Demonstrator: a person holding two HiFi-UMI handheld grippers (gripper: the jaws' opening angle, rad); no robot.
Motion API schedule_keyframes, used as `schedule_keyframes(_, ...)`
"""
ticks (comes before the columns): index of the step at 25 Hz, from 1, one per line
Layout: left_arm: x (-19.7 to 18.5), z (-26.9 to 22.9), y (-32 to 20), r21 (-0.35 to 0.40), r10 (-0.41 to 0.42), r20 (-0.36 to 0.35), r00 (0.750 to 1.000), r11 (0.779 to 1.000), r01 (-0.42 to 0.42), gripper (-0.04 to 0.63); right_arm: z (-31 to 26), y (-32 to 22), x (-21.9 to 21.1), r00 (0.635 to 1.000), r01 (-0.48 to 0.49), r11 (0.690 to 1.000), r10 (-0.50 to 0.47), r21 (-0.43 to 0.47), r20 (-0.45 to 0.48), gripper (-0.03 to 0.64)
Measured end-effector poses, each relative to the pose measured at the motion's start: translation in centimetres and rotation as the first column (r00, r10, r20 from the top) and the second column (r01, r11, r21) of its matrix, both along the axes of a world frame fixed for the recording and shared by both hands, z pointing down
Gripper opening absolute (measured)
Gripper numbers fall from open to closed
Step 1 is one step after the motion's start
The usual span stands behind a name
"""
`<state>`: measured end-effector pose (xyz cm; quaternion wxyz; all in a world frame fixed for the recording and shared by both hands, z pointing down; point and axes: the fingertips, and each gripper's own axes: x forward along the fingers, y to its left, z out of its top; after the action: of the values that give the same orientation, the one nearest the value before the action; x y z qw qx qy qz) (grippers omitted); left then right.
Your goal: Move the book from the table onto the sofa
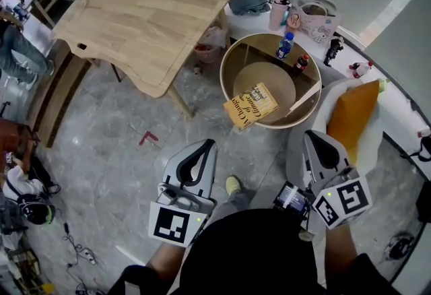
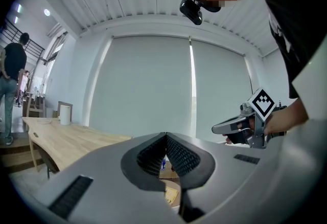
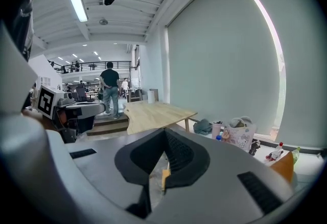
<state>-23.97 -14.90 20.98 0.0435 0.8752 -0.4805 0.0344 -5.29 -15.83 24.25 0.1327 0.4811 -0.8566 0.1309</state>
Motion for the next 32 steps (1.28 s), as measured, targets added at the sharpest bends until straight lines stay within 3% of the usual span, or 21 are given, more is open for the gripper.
schedule_keyframes(16,1.0,0.2,-0.8,-0.007,0.037,-0.007,0.999,0.999,-0.038,0.009,0.0,-0.5,1.4,1.000,-0.029,1.000,0.029,0.011,-0.010,0.005)
schedule_keyframes(23,2.4,0.1,-3.2,-0.012,0.022,0.018,1.000,1.000,-0.022,0.009,0.2,-3.2,2.8,1.000,-0.016,1.000,0.016,0.008,0.007,0.005)
schedule_keyframes(32,4.2,2.1,-6.8,-0.072,0.002,0.016,1.000,0.997,-0.001,0.009,2.3,-7.8,4.6,1.000,0.026,0.999,-0.026,-0.023,0.002,0.005)
